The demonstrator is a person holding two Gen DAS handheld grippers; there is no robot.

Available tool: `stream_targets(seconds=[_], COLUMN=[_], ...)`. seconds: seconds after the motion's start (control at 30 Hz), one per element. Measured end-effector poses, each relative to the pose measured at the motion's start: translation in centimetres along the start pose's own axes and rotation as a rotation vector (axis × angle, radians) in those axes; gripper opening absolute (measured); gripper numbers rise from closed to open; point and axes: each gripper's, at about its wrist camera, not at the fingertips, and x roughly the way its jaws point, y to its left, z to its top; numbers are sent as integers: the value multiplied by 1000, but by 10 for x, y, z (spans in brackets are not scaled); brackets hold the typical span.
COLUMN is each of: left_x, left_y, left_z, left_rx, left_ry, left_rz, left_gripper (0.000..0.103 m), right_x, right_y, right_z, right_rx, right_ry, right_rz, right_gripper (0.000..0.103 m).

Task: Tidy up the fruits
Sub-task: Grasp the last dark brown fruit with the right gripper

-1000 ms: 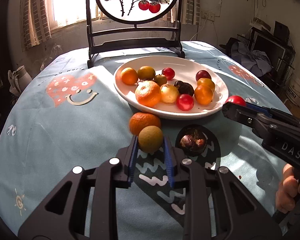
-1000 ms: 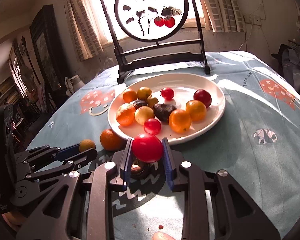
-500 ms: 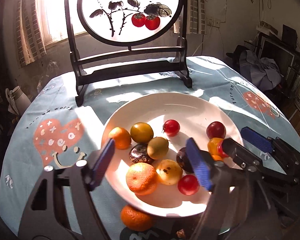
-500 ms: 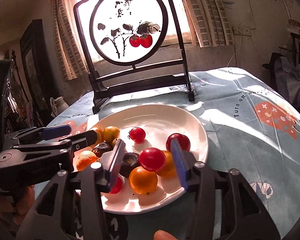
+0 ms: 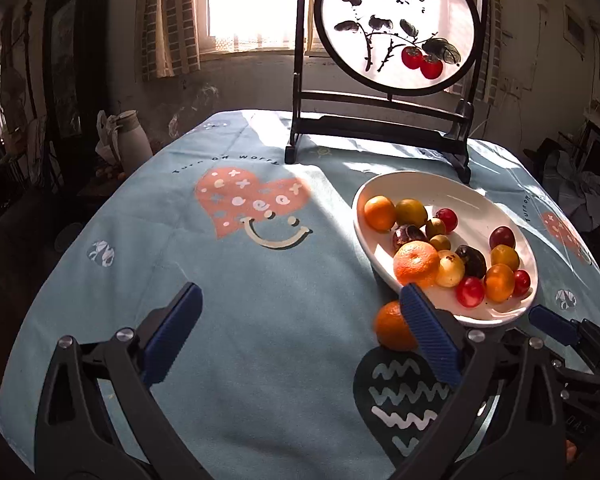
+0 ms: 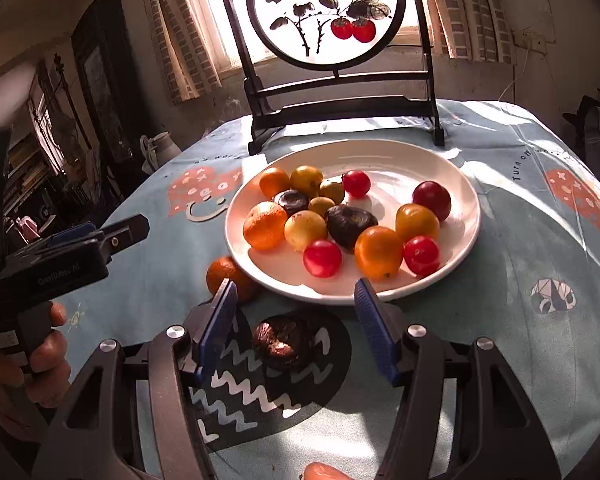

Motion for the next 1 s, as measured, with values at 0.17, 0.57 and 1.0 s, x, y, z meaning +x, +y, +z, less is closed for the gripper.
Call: stream_targets(seconds=[0.17,0.57,1.0], left_x=[25,14,13], left_y=[27,13,7], left_z=[-15,-14,-15], left_rx=[-97,-45,-6], left_ry=[151,132,127], left_rz=[26,17,47], left_gripper=[101,101,101], right_x=[22,42,48], right_y=[19,17,21], right_z=[-16,-21,-21], right_rx=[-73,-92,-111], right_ry=[110,170,182], right_rz=[4,-32,-59], right_gripper=[62,62,54])
